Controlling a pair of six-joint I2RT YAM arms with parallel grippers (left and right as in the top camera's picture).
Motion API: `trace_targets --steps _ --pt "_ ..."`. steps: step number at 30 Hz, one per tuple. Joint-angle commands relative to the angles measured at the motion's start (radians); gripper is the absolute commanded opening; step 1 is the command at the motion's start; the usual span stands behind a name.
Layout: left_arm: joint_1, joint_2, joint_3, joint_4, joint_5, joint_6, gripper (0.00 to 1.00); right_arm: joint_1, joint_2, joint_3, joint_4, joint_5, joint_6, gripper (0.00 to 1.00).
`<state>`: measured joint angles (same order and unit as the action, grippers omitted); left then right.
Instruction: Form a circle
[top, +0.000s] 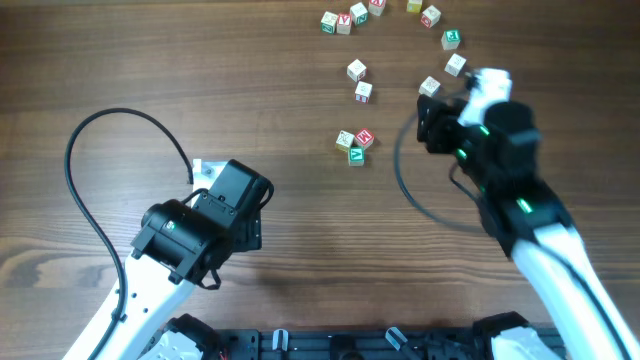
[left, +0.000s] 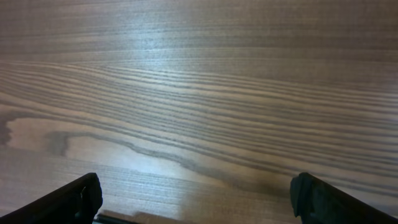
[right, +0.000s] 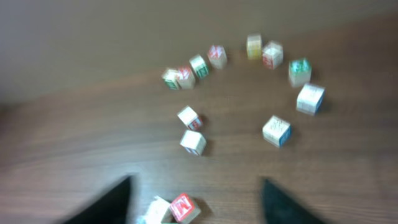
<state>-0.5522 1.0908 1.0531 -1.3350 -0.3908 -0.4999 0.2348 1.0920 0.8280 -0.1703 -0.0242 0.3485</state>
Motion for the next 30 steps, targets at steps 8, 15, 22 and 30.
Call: trace_targets --steps 8,15,22,30 --pt "0.005 -0.006 -0.001 0.0 0.008 -0.014 1.0 0.0 -0.397 0.009 -0.317 0.024 -0.05 1.0" --pt "0.005 -0.006 -0.001 -0.001 0.008 -0.014 1.0 0.001 -0.397 0.008 -0.395 0.081 -0.126 1.0" --pt "0.005 -0.006 -0.001 0.0 0.008 -0.014 1.0 -0.032 -0.566 -0.063 -0.354 0.154 -0.256 1.0" --pt "0.005 -0.006 -0.001 -0.001 0.008 -0.014 1.0 -0.187 -0.992 -0.44 0.032 0.035 -0.268 1.0"
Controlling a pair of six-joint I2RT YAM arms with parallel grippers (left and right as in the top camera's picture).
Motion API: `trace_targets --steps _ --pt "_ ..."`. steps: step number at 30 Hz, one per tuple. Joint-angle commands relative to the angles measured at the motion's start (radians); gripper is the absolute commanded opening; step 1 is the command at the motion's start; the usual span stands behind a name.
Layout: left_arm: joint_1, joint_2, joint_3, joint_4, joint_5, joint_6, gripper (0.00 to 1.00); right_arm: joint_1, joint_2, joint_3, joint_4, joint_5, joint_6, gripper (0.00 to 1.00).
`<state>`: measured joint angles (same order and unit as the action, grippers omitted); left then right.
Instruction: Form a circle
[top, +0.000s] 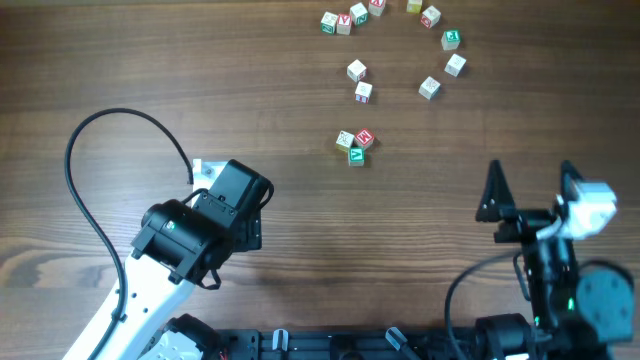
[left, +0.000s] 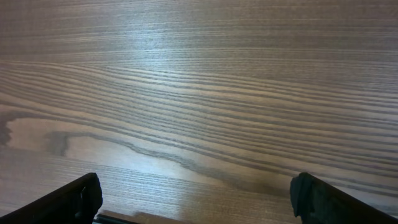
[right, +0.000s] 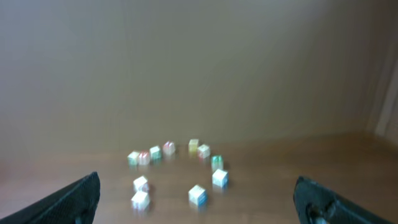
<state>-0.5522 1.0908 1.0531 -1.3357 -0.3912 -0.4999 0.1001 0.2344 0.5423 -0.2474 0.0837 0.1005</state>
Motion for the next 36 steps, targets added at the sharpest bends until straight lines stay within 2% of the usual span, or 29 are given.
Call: trace_targets --steps 1,4,6,11,18,36 --pt "0.005 -0.006 -0.001 0.0 0.009 -0.014 1.0 -0.072 -0.171 -0.207 0.175 -0.098 -0.019 0.99" --pt "0.005 -0.006 -0.001 0.0 0.009 -0.013 1.0 -0.142 -0.23 -0.371 0.42 -0.188 -0.017 0.99" --pt "0.005 -0.006 -0.001 0.0 0.009 -0.014 1.0 -0.173 -0.231 -0.425 0.472 -0.182 0.016 1.0" --pt "0.005 -0.006 -0.001 0.0 0.009 -0.014 1.0 -0.201 -0.231 -0.533 0.473 -0.09 0.141 1.0" --pt "0.005 -0.006 -0.001 0.0 0.009 -0.014 1.0 -0.201 -0.232 -0.537 0.246 -0.082 0.168 1.0" --pt "0.005 -0.006 -0.001 0.0 0.009 -0.014 1.0 -0.204 -0.224 -0.537 0.251 -0.108 0.165 1.0"
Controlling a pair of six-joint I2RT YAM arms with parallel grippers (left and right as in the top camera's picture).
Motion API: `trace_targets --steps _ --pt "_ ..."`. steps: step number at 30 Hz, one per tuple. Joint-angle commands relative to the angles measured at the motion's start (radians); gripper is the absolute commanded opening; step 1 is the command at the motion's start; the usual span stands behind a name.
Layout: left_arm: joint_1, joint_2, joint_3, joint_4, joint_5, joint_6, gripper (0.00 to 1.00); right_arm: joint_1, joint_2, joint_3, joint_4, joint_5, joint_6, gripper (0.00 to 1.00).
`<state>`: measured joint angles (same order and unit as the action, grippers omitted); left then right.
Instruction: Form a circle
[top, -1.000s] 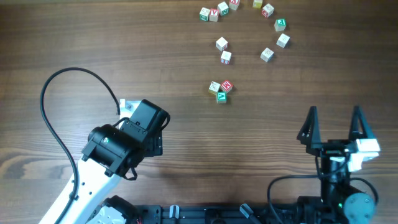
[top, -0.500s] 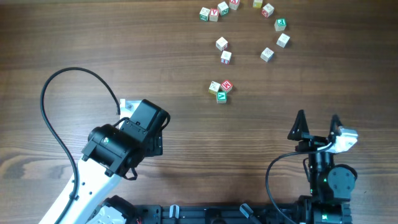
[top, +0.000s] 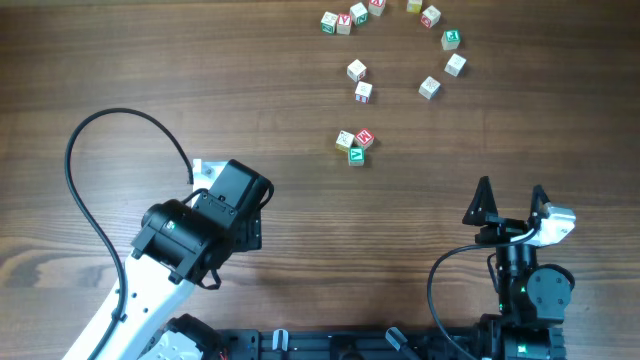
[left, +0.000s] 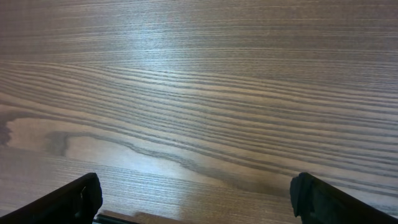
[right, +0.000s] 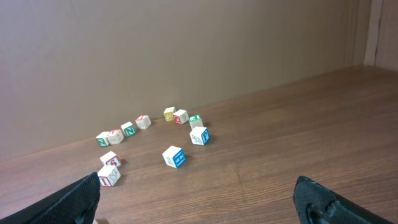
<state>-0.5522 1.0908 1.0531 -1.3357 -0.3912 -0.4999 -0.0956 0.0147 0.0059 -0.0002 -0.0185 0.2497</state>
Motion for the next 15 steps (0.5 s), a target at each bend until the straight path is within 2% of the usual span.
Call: trace_targets --steps 1,5,8,11,14,15 --pt "0.005 -0.006 -0.001 0.0 0.009 -0.014 1.0 -0.009 -0.005 -0.001 0.004 -0.006 0.015 1.0" --pt "0.006 -0.013 -0.001 0.08 -0.038 0.061 1.0 -0.009 -0.005 -0.001 0.004 -0.005 0.016 1.0" --pt "0.008 -0.072 -0.02 0.322 -0.082 0.149 1.0 -0.009 -0.005 -0.001 0.004 -0.005 0.016 1.0" --pt "0.053 -0.174 -0.113 0.573 -0.082 0.21 1.0 -0.009 -0.005 -0.001 0.004 -0.005 0.016 1.0" --pt "0.137 -0.339 -0.315 0.861 -0.07 0.209 1.0 -0.009 -0.005 -0.001 0.004 -0.005 0.016 1.0" --pt "0.152 -0.386 -0.369 0.911 -0.062 0.209 1.0 -0.009 -0.005 -0.001 0.004 -0.005 0.015 1.0"
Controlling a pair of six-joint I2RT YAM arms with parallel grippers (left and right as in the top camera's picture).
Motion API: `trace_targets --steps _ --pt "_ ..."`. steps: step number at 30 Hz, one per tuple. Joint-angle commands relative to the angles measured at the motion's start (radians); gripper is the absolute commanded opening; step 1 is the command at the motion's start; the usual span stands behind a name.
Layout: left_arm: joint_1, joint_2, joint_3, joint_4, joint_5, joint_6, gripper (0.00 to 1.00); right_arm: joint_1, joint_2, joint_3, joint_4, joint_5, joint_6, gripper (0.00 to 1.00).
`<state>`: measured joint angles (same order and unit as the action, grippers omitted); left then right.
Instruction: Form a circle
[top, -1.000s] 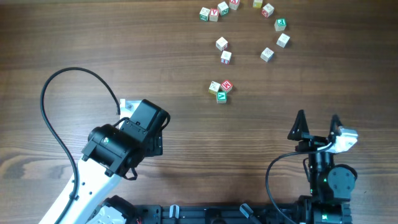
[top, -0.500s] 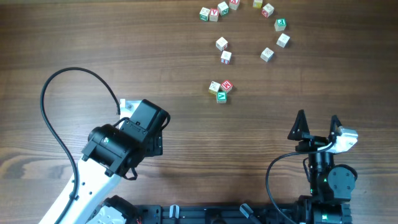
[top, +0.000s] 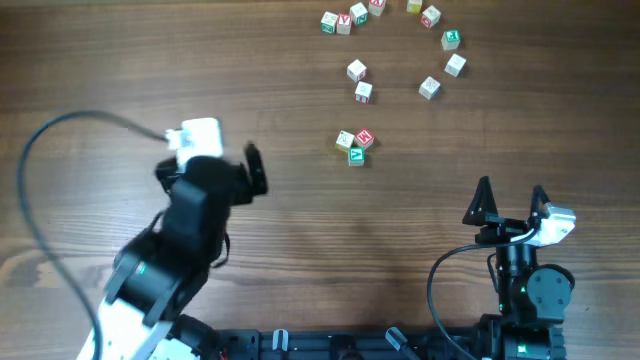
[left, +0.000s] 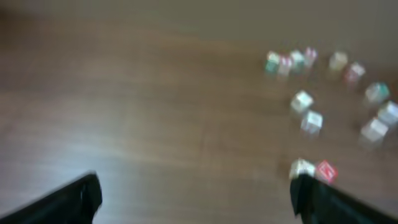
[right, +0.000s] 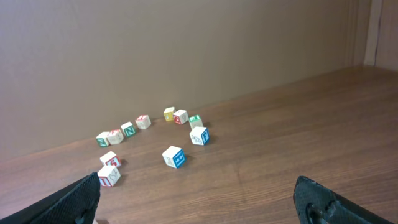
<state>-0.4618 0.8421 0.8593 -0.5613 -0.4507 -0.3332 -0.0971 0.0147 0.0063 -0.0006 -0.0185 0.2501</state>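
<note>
Small letter blocks lie at the table's far side. Several form an arc (top: 414, 6) from a green-marked block (top: 329, 21) round to a white block (top: 429, 88). Two blocks (top: 356, 70) sit inside the arc, and a cluster of three (top: 356, 145) lies nearer me. My left gripper (top: 210, 168) is open and empty, left of the cluster. Its wrist view is blurred; the left gripper (left: 196, 205) faces the cluster (left: 314, 169). At the front right my right gripper (top: 510, 205) is open and empty. In its wrist view the right gripper (right: 199, 199) looks at the arc (right: 169, 113) from afar.
A black cable (top: 60, 125) loops from the left arm over the table's left side. The right arm's cable (top: 440, 280) curls near the front edge. A black rail (top: 330, 345) runs along the front. A brown wall (right: 186, 50) stands behind the blocks.
My left arm has lifted and swung from the front left toward the middle left. Its wrist view showed bare wood and now shows the blocks, blurred. The right arm and blocks are unchanged.
First my right gripper was open close by the arc's right end. Then it stood back at the front right, far from the blocks, and stayed there. The left arm kept still over bare wood until now. No block has shifted.
</note>
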Motion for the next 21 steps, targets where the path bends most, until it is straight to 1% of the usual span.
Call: trace_targets --steps 1,3,4,9,13,17,19,21 --pt "0.079 -0.196 -0.245 0.185 0.012 0.042 1.0 -0.007 -0.005 -0.001 0.005 -0.005 0.015 1.0" --pt "0.114 -0.316 -0.357 0.238 0.045 0.042 1.0 -0.007 -0.005 -0.001 0.005 -0.006 0.015 1.0" --pt "0.143 -0.405 -0.44 0.274 0.066 0.041 1.0 -0.007 -0.005 -0.001 0.005 -0.006 0.015 1.0" --pt "0.183 -0.616 -0.631 0.322 0.069 0.03 1.0 -0.007 -0.005 -0.001 0.005 -0.005 0.015 1.0" --pt "0.192 -0.697 -0.745 0.397 0.068 -0.039 1.0 -0.007 -0.005 -0.001 0.005 -0.005 0.015 1.0" --pt "0.192 -0.758 -0.829 0.463 0.056 -0.042 1.0 -0.007 -0.005 -0.001 0.005 -0.005 0.015 1.0" --pt "0.2 -0.778 -0.843 0.5 0.056 -0.038 1.0 -0.007 -0.005 -0.001 0.005 -0.005 0.015 1.0" --pt "0.21 -0.792 -0.843 0.498 0.057 -0.038 1.0 -0.007 -0.005 -0.001 0.005 -0.005 0.015 1.0"
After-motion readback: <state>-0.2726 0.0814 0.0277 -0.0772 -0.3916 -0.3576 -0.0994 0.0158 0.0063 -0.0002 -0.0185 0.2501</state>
